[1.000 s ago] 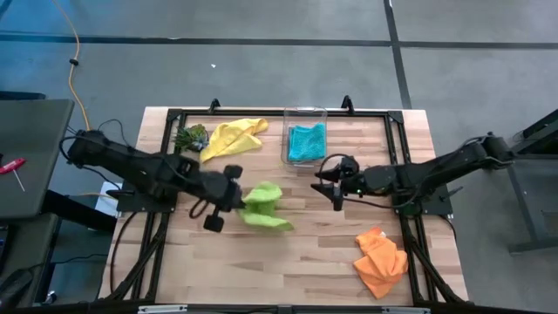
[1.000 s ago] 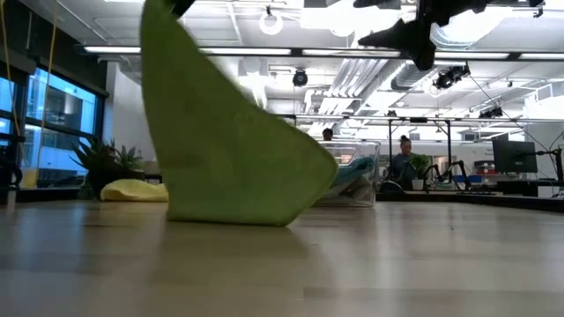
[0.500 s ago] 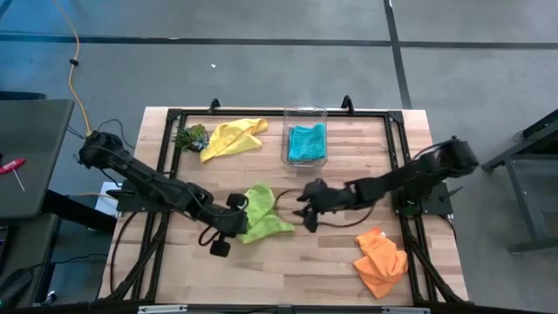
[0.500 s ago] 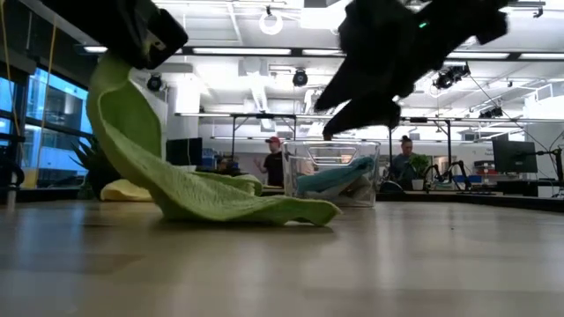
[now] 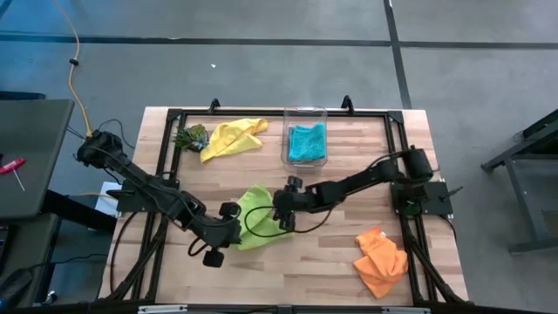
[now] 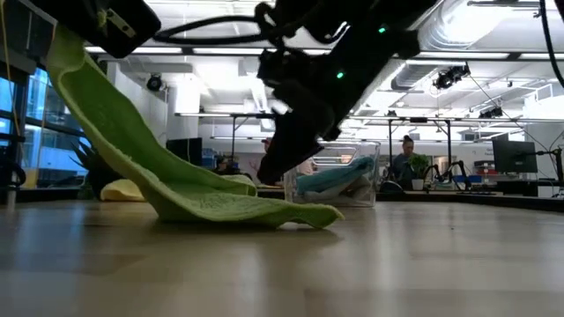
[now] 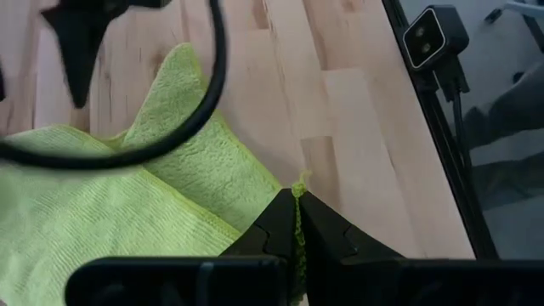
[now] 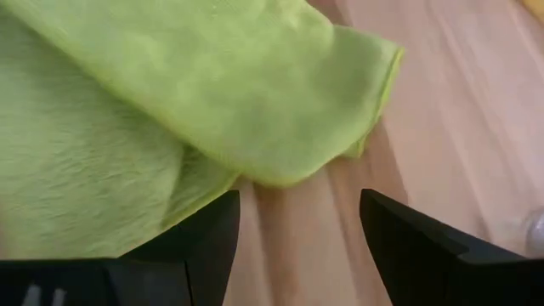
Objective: Fold microfiber towels
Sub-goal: Fold the green microfiber cloth
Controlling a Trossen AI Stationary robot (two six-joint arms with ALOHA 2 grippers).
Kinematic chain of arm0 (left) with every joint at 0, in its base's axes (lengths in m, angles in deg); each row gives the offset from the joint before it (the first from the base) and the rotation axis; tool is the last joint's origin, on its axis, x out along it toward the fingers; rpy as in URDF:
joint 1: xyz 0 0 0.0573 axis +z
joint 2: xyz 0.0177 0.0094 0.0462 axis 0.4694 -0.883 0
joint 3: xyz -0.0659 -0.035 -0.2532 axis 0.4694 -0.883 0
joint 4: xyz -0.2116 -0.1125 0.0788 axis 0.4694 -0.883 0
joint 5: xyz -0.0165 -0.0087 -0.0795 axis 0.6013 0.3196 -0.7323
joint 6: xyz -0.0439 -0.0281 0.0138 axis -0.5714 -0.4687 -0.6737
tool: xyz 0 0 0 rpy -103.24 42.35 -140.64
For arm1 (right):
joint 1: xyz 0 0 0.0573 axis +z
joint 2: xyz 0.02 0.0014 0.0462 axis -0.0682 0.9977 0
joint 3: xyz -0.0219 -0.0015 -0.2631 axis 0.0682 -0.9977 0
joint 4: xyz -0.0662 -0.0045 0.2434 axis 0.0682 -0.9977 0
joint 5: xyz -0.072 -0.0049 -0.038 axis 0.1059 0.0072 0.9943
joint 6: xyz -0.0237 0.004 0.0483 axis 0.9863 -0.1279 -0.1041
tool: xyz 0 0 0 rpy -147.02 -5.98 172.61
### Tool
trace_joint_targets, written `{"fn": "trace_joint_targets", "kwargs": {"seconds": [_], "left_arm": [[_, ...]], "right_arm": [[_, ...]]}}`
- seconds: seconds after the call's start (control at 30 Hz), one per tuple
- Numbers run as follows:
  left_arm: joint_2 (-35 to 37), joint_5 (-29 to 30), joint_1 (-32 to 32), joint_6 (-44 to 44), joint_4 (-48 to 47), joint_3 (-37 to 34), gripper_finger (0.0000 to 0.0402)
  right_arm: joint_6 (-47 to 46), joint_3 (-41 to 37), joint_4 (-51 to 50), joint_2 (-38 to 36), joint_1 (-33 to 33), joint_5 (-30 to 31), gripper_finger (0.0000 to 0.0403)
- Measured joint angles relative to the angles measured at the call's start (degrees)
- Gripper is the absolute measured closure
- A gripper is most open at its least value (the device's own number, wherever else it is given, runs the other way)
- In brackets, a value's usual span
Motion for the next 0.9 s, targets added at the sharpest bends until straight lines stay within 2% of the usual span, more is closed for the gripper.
{"fn": "trace_joint_targets", "kwargs": {"seconds": [0.23,0.33,0.4,0.57,0.67,0.77,0.9], "left_arm": [[0.0,0.8,-0.5,-0.8,0.6,0.0,0.0401],[0.0,1.2,-0.4,-1.3,0.7,0.0,0.0401],[0.0,2.1,-0.4,-1.3,1.0,0.0,0.0401],[0.0,2.5,-0.4,-1.3,1.3,0.0,0.0401],[0.0,3.1,-0.4,-1.4,1.7,0.0,0.0401],[0.0,3.1,-0.4,-1.5,2.3,0.0,0.0401],[0.0,2.9,-0.4,-2.8,2.3,0.0,0.0401]], "right_arm": [[6.4,2.8,1.0,3.6,-0.4,-1.2,0.0167],[5.9,2.8,1.0,4.0,-0.4,-4.2,0.0167],[5.5,2.8,2.6,4.0,0.0,-3.7,0.0167],[5.6,2.8,9.7,4.5,1.1,4.0,0.0167],[6.5,2.8,10.7,6.1,0.8,7.1,0.0167],[6.0,2.7,10.1,6.8,0.4,12.8,0.0167],[8.4,2.7,11.8,6.0,-0.8,15.4,0.0167]]}}
